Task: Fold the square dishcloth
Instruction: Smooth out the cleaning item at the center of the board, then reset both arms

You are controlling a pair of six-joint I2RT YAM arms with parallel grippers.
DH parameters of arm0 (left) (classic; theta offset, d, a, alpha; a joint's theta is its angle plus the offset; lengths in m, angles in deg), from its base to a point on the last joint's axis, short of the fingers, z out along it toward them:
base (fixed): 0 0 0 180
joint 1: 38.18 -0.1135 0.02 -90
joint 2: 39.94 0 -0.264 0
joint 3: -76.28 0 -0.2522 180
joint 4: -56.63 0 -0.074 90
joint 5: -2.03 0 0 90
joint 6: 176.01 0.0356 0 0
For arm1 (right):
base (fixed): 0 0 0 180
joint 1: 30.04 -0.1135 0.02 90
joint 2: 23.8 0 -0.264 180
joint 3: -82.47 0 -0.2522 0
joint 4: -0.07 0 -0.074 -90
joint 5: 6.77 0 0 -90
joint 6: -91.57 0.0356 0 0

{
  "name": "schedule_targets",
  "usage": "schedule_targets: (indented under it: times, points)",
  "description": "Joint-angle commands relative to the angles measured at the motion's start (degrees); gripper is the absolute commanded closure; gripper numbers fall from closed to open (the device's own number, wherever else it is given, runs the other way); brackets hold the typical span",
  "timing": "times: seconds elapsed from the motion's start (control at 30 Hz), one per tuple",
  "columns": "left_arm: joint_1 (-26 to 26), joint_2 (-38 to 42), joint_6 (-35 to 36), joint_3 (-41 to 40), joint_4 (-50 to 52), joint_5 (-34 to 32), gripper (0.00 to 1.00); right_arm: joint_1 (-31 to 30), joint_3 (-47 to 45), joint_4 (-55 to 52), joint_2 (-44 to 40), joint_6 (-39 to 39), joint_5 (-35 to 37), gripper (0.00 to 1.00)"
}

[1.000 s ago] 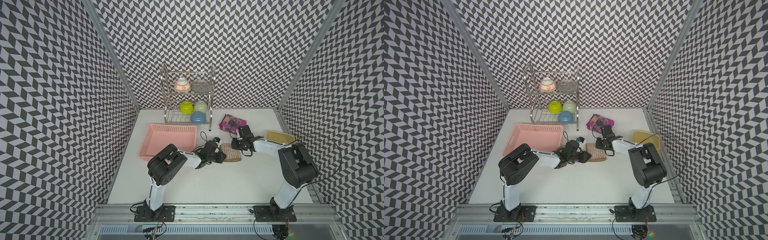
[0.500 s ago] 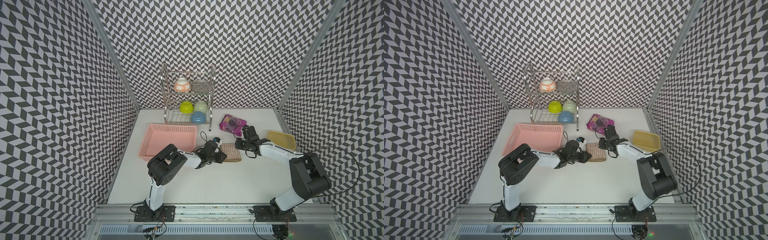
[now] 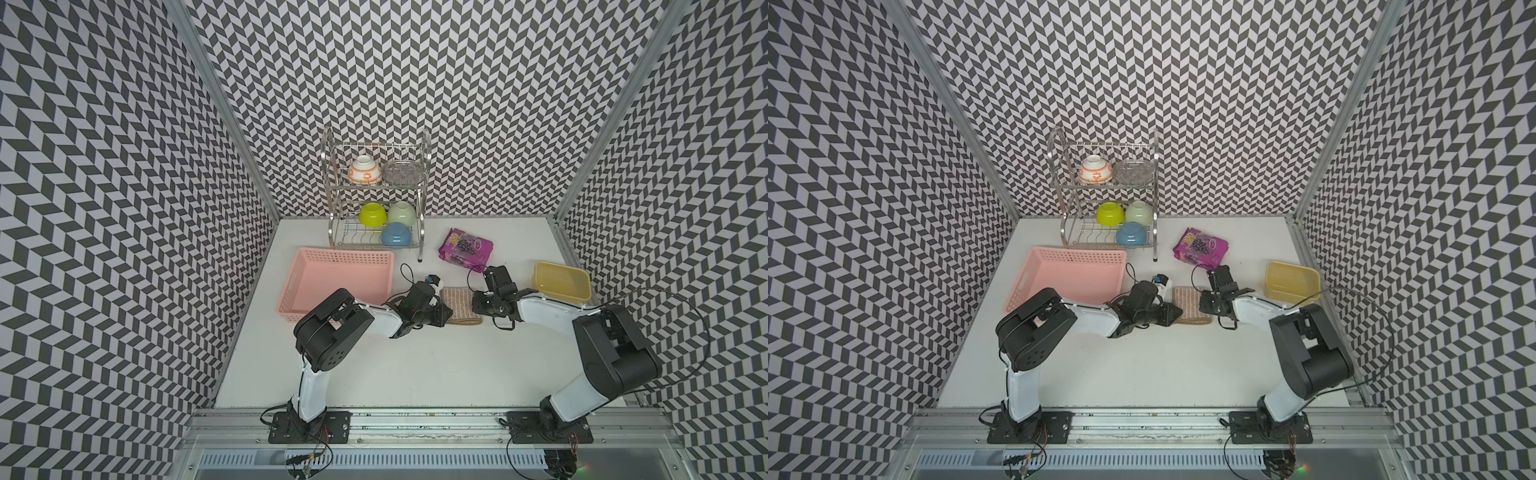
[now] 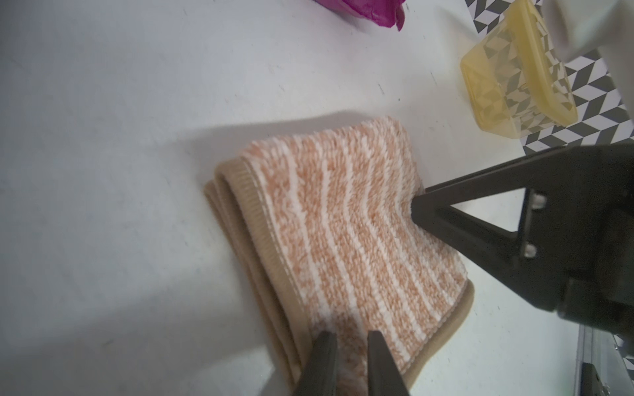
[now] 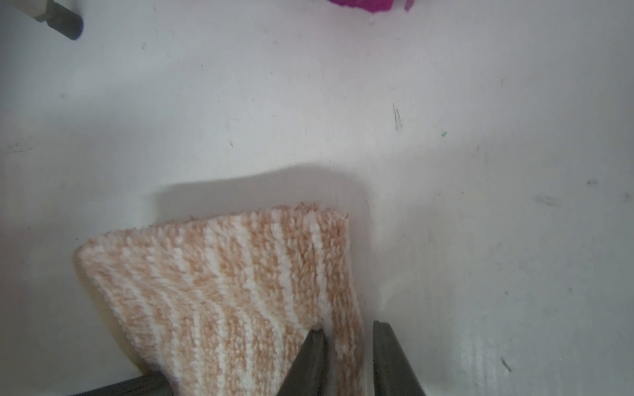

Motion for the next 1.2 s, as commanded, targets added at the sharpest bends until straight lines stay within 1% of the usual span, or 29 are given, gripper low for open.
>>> schedule_targets:
  times: [0.0,0.1,0.13,0.33,0.4,0.53,0.6,0.63,0.67,0.7,0.8,0.87,0.9,1.03,1.17]
  points:
    - [0.08,1.38,0.55,-1.14,3.80,-1.59,0.79,-0.28,0.93,1.39,-0.96,0.02,-0.05,0.70]
    - [0.08,2.63,0.89,-0.59,4.14,-1.59,0.79,-0.28,2.14,0.07,-3.08,-0.48,0.41,0.66]
    - [0.08,3.14,0.99,-0.37,4.36,-1.50,0.76,-0.28,2.58,-0.50,-3.82,-0.62,0.56,0.64]
    - [0.13,7.66,1.65,2.03,5.79,0.01,0.57,-0.27,5.41,-2.97,-9.30,-1.27,1.83,0.53]
    - [0.11,9.43,1.65,2.61,6.12,0.78,0.50,-0.27,5.94,-3.32,-11.09,-1.65,2.92,0.47]
    - [0.27,14.82,1.56,2.04,6.94,-0.36,0.37,-0.25,5.88,-3.42,-15.45,-1.82,8.88,0.31]
    - [0.18,17.81,2.13,1.51,8.09,-2.97,0.30,-0.14,5.87,-3.39,-17.52,-1.83,12.31,0.19]
    - [0.20,19.28,2.54,1.29,9.11,-5.08,0.26,-0.10,5.87,-3.32,-18.80,-1.81,13.67,0.13]
    - [0.09,21.48,3.11,1.03,10.60,-8.14,0.20,-0.05,5.83,-3.10,-20.92,-1.90,15.41,0.05]
    - [-0.19,23.14,3.73,0.83,11.82,-10.53,0.15,-0.02,5.65,-2.91,-22.57,-1.98,17.00,0.01]
    - [-0.90,28.05,5.10,-0.19,14.32,-18.04,0.06,0.31,4.20,-0.59,-26.85,-2.58,20.99,0.00]
    - [-1.77,31.05,6.11,-1.30,15.02,-22.85,0.03,0.58,2.73,1.26,-29.54,-3.18,23.58,0.00]
    - [-2.09,32.61,6.51,-2.06,15.62,-26.31,0.01,0.67,2.20,1.85,-30.63,-3.13,25.29,0.00]
    - [-4.51,36.86,7.44,-4.58,17.68,-36.13,0.00,0.91,-1.29,5.81,-34.78,-5.30,32.25,0.00]
    - [-9.13,39.63,7.23,-8.30,17.26,-40.21,0.00,1.17,-6.87,14.73,-38.44,-10.84,33.07,0.00]
